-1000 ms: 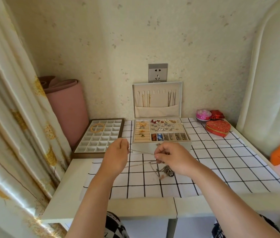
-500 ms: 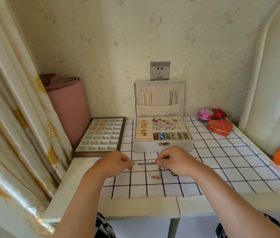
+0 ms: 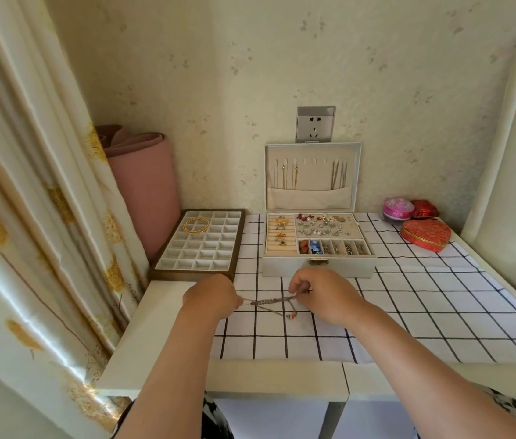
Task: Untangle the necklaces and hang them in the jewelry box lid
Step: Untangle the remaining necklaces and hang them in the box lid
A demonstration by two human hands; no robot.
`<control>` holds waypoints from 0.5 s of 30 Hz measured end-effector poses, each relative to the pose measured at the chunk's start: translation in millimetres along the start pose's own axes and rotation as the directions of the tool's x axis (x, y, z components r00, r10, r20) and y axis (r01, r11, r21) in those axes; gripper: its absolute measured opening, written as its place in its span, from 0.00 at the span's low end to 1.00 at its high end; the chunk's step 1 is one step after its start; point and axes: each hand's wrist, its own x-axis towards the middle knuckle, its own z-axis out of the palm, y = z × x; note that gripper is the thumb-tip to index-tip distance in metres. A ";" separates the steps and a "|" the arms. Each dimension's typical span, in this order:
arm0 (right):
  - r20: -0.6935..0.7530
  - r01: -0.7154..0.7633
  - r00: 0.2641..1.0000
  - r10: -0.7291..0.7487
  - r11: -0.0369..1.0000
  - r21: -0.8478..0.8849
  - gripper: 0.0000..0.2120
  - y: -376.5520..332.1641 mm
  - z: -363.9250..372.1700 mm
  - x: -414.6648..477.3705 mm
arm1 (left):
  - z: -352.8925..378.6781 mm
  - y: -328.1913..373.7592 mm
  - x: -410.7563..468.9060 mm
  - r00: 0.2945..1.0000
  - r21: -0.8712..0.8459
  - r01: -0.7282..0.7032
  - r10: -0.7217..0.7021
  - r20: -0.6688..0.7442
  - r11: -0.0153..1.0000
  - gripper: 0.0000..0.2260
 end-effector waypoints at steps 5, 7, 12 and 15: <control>0.071 -0.014 0.997 0.019 0.998 -0.065 0.08 -3.8 1.2 2.1 | 3.2 11.4 -7.3 0.990 0.270 0.005 0.034 -0.139 0.963 0.07; 0.075 -0.020 0.997 0.024 0.999 -0.047 0.06 -3.1 1.0 1.9 | 5.4 16.3 -8.1 0.973 0.191 -0.141 0.171 -0.154 0.972 0.11; 0.000 -0.034 0.999 0.035 0.962 0.269 0.05 -8.0 -5.5 1.9 | 13.0 38.2 -17.7 0.895 -0.313 -0.435 0.444 -0.045 0.844 0.14; -0.046 -0.041 0.997 0.065 0.912 0.409 0.04 -10.8 -13.1 -0.8 | 10.1 42.3 -17.7 0.896 -0.405 -0.434 0.431 -0.105 0.805 0.06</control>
